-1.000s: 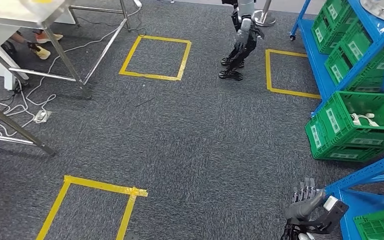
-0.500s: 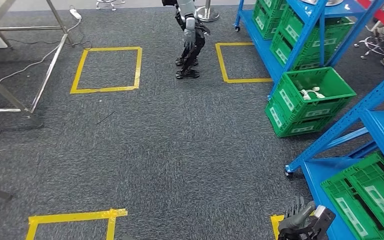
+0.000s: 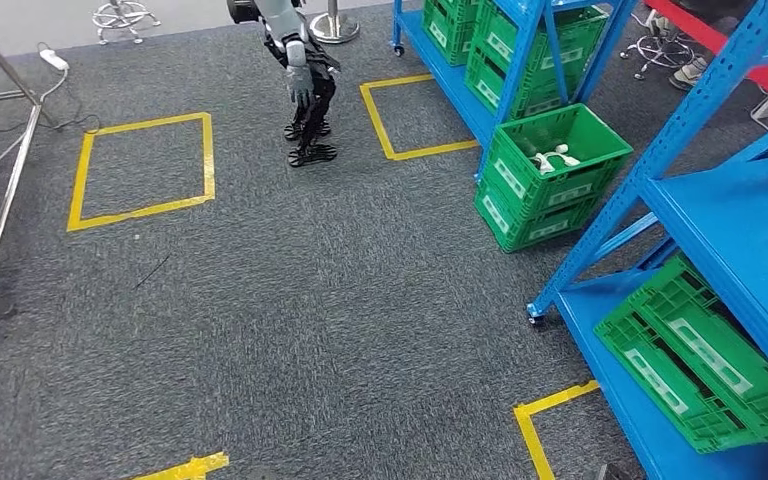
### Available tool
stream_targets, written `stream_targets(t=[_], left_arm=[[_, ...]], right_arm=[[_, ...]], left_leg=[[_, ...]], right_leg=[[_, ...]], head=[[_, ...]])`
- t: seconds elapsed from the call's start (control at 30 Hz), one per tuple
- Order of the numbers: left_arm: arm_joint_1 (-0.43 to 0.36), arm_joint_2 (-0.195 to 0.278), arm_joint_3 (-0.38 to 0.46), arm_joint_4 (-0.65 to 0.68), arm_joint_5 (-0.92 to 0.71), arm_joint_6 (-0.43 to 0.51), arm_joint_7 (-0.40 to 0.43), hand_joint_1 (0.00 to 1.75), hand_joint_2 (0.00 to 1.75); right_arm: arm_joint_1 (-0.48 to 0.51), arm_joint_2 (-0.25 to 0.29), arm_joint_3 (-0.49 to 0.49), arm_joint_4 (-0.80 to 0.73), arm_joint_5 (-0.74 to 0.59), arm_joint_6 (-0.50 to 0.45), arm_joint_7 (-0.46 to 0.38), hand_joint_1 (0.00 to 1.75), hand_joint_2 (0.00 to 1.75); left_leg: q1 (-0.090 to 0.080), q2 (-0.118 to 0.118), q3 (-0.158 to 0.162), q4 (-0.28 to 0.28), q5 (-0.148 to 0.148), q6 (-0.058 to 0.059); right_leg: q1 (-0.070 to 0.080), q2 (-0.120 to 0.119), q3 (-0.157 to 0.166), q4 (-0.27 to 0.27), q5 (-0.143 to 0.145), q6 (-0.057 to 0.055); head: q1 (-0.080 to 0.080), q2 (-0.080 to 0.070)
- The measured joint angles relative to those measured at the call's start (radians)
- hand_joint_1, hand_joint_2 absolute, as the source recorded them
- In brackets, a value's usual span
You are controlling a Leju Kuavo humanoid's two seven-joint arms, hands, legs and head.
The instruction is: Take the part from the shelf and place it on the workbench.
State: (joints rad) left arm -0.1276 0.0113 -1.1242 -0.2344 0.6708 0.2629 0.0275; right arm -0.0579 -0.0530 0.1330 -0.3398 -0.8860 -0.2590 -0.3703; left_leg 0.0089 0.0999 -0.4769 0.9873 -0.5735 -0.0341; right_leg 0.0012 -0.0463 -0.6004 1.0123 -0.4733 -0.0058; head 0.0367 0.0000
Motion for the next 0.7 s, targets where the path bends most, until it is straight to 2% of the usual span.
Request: stream_targets(t=[0.07, 0.1, 0.13, 0.17, 0.2, 0.23, 0.27, 0.3, 0.33, 0.37, 0.4, 0.43, 0.47, 0.5, 0.53, 0.57, 0.6, 0.63, 0.67, 0.7], left_arm=[[-0.001, -0.002, 0.0, 0.0, 0.002, -0.001, -0.001, 0.0, 0.0], [-0.001, -0.002, 0.0, -0.001, 0.003, -0.002, -0.001, 0.0, 0.0], [0.002, -0.002, 0.0, 0.0, 0.005, -0.003, -0.001, 0.0, 0.0], [0.004, -0.002, 0.0, 0.0, 0.007, -0.003, 0.0, 0.0, 0.0], [0.006, -0.001, 0.0, 0.0, 0.011, -0.003, 0.001, 0.0, 0.0], [0.007, 0.0, 0.0, 0.0, 0.015, -0.002, 0.004, 0.0, 0.0], [0.007, 0.002, 0.0, 0.0, 0.021, 0.0, 0.011, 0.0, 0.0], [0.006, 0.005, 0.0, 0.0, 0.026, 0.002, 0.022, 0.0, 0.0], [0.007, 0.011, 0.0, 0.0, 0.031, 0.003, 0.037, 0.0, 0.0], [0.007, 0.017, 0.001, 0.0, 0.036, 0.004, 0.053, 0.0, 0.0], [0.007, 0.023, 0.001, 0.0, 0.039, 0.004, 0.066, 0.0, 0.0], [0.008, 0.028, 0.001, 0.001, 0.041, 0.004, 0.076, 0.0, 0.0], [0.008, 0.033, 0.001, 0.001, 0.041, 0.003, 0.083, 0.0, 0.0], [0.007, 0.037, 0.001, 0.001, 0.041, 0.002, 0.087, 0.0, 0.0], [0.007, 0.04, 0.001, 0.001, 0.04, 0.001, 0.09, 0.0, 0.0], [0.008, 0.043, 0.001, 0.001, 0.039, 0.001, 0.091, 0.0, 0.0], [0.009, 0.045, 0.001, 0.001, 0.036, 0.001, 0.091, 0.0, 0.0], [0.01, 0.047, 0.001, 0.001, 0.033, 0.002, 0.09, 0.0, 0.0], [0.011, 0.05, 0.001, 0.001, 0.028, 0.002, 0.087, 0.0, 0.0], [0.011, 0.052, 0.001, 0.001, 0.022, 0.002, 0.081, 0.0, 0.0]], right_arm=[[-0.006, 0.004, 0.006, 0.019, -0.002, -0.002, 0.004, 0.0, 0.0], [-0.01, 0.005, 0.009, 0.026, -0.004, -0.003, 0.006, 0.0, 0.0], [-0.014, 0.005, 0.011, 0.031, -0.006, -0.003, 0.008, 0.0, 0.0], [-0.017, 0.005, 0.013, 0.037, -0.008, -0.002, 0.009, 0.0, 0.0], [-0.018, 0.006, 0.015, 0.042, -0.009, 0.001, 0.01, 0.0, 0.0], [-0.017, 0.006, 0.017, 0.048, -0.01, 0.005, 0.01, 0.0, 0.0], [-0.016, 0.006, 0.019, 0.053, -0.009, 0.012, 0.01, 0.0, 0.0], [-0.015, 0.008, 0.022, 0.056, -0.008, 0.02, 0.01, 0.0, 0.0], [-0.016, 0.009, 0.026, 0.059, -0.006, 0.028, 0.01, 0.0, 0.0], [-0.018, 0.012, 0.031, 0.062, -0.006, 0.035, 0.01, 0.0, 0.0], [-0.02, 0.014, 0.036, 0.064, -0.008, 0.039, 0.01, 0.0, 0.0], [-0.021, 0.016, 0.039, 0.066, -0.011, 0.04, 0.01, 0.0, 0.0], [-0.021, 0.019, 0.041, 0.068, -0.016, 0.04, 0.01, 0.0, 0.0], [-0.02, 0.023, 0.043, 0.071, -0.02, 0.039, 0.011, 0.0, 0.0], [-0.019, 0.025, 0.044, 0.073, -0.024, 0.039, 0.011, 0.0, 0.0], [-0.02, 0.028, 0.044, 0.075, -0.029, 0.038, 0.011, 0.0, 0.0], [-0.023, 0.03, 0.045, 0.076, -0.034, 0.039, 0.011, 0.0, 0.0], [-0.026, 0.032, 0.045, 0.077, -0.039, 0.04, 0.01, 0.0, 0.0], [-0.027, 0.033, 0.046, 0.078, -0.044, 0.041, 0.01, 0.0, 0.0], [-0.026, 0.035, 0.046, 0.079, -0.047, 0.043, 0.009, 0.0, 0.0]], left_leg=[[0.005, -0.057, -0.019, 0.054, -0.037, -0.005], [0.007, -0.09, -0.048, 0.113, -0.066, -0.005], [0.007, -0.104, -0.088, 0.186, -0.095, -0.004], [0.007, -0.107, -0.129, 0.25, -0.114, -0.003], [0.007, -0.107, -0.159, 0.289, -0.115, -0.002], [0.007, -0.107, -0.172, 0.291, -0.094, -0.001], [0.007, -0.111, -0.167, 0.256, -0.056, 0.001], [0.008, -0.128, -0.149, 0.198, -0.009, 0.003], [0.011, -0.16, -0.128, 0.137, 0.027, 0.005], [0.013, -0.187, -0.109, 0.087, 0.048, 0.007], [0.015, -0.208, -0.097, 0.057, 0.055, 0.009], [0.015, -0.213, -0.092, 0.045, 0.05, 0.012], [0.014, -0.199, -0.087, 0.039, 0.048, 0.015], [0.013, -0.184, -0.082, 0.034, 0.049, 0.02], [0.013, -0.166, -0.076, 0.028, 0.05, 0.026], [0.013, -0.147, -0.069, 0.021, 0.051, 0.031], [0.011, -0.125, -0.063, 0.017, 0.049, 0.036], [0.008, -0.103, -0.059, 0.016, 0.046, 0.038], [0.006, -0.083, -0.057, 0.016, 0.042, 0.04], [0.005, -0.064, -0.054, 0.016, 0.038, 0.04]], right_leg=[[-0.003, 0.019, 0.01, -0.008, 0.0, -0.015], [-0.003, 0.029, 0.013, -0.01, -0.001, -0.022], [-0.001, 0.041, 0.014, -0.01, -0.003, -0.027], [0.001, 0.055, 0.016, -0.009, -0.005, -0.03], [0.002, 0.069, 0.018, -0.009, -0.006, -0.031], [0.003, 0.084, 0.021, -0.008, -0.008, -0.031], [0.003, 0.098, 0.025, -0.008, -0.011, -0.029], [0.002, 0.113, 0.029, -0.006, -0.014, -0.027], [0.002, 0.127, 0.03, -0.002, -0.019, -0.022], [0.001, 0.141, 0.029, 0.003, -0.022, -0.017], [-0.001, 0.154, 0.025, 0.006, -0.024, -0.011], [-0.003, 0.169, 0.021, 0.007, -0.024, -0.004], [-0.006, 0.183, 0.018, 0.005, -0.022, 0.002], [-0.008, 0.183, 0.016, 0.004, -0.022, 0.008], [-0.007, 0.165, 0.011, 0.014, -0.03, 0.013], [-0.006, 0.137, -0.002, 0.042, -0.047, 0.018], [-0.005, 0.101, -0.025, 0.09, -0.073, 0.023], [-0.005, 0.075, -0.057, 0.153, -0.103, 0.027], [-0.007, 0.061, -0.09, 0.216, -0.128, 0.031], [-0.009, 0.055, -0.112, 0.259, -0.138, 0.034]], head=[[-0.005, 0.0], [-0.009, 0.0], [-0.014, 0.0], [-0.018, 0.0], [-0.022, 0.0], [-0.025, 0.0], [-0.029, 0.0], [-0.033, 0.0], [-0.036, 0.0], [-0.038, 0.0], [-0.039, 0.0], [-0.039, 0.0], [-0.038, 0.0], [-0.037, 0.0], [-0.034, 0.0], [-0.029, 0.0], [-0.023, 0.0], [-0.018, 0.0], [-0.015, 0.0], [-0.014, 0.0]])
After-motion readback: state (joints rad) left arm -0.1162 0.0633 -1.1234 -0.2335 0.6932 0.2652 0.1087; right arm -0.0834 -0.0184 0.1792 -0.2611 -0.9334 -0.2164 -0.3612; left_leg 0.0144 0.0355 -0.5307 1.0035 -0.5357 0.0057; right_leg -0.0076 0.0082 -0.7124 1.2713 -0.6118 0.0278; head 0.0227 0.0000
